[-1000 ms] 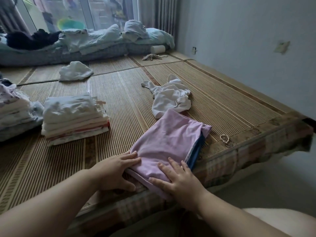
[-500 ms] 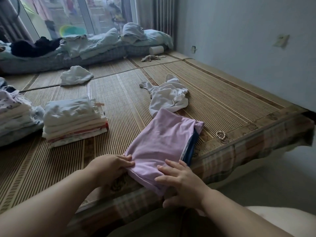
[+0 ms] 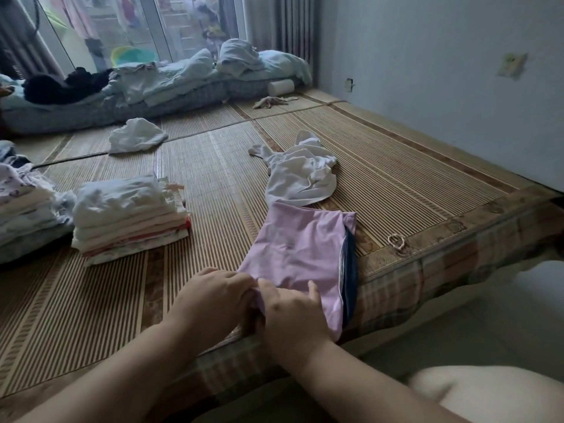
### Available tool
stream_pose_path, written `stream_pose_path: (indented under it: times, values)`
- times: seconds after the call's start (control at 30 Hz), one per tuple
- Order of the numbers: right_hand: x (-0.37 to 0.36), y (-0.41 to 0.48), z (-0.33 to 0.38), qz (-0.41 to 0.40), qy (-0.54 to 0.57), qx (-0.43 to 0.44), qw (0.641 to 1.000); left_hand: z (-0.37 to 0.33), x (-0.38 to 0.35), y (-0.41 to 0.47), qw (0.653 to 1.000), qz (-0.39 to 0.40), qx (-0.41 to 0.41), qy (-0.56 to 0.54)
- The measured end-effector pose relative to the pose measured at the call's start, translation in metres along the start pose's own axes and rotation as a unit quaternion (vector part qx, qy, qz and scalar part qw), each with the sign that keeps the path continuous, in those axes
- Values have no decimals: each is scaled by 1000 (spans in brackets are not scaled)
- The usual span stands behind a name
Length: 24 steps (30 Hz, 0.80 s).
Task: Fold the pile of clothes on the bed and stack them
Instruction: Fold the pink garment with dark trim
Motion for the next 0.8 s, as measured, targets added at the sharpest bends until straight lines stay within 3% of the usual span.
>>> stream_pose_path:
  times: [0.1,0.27,0.37,0.43,0.6,0.7,0.8]
  values:
    - [16,10,-21,21,-23,0,1000,12,-3,-3,998,-14,31,-59]
    - [53,5,-58,44,15,36,998,32,-5,-15,992,48,-25,-111]
    - [65,-4,-75,64,80,21,995,33,-8,-19,983,12,14,-181]
    - [74,-8,-83,76,138,0,987,30,-6,-19,955,-27,58,-289]
    - [98,2,-96,52,318,-37,946,24,6,-5,822,-33,144,-550]
    - [105,32,-112,-48,373,-83,923,29,16,29,791,-76,214,-568]
    - [94,65,-138,-140,383,-184,894,35,10,74,787,-58,301,-535]
Point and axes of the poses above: each hand's wrist, its own y-axis towards the middle knuckle, its own x-axis out of the back of the hand, z = x × y, the point moved 2 cm from there along y, towards the middle knuckle, and after that the axes turned 7 degrees about x, right-handed, at the moved point
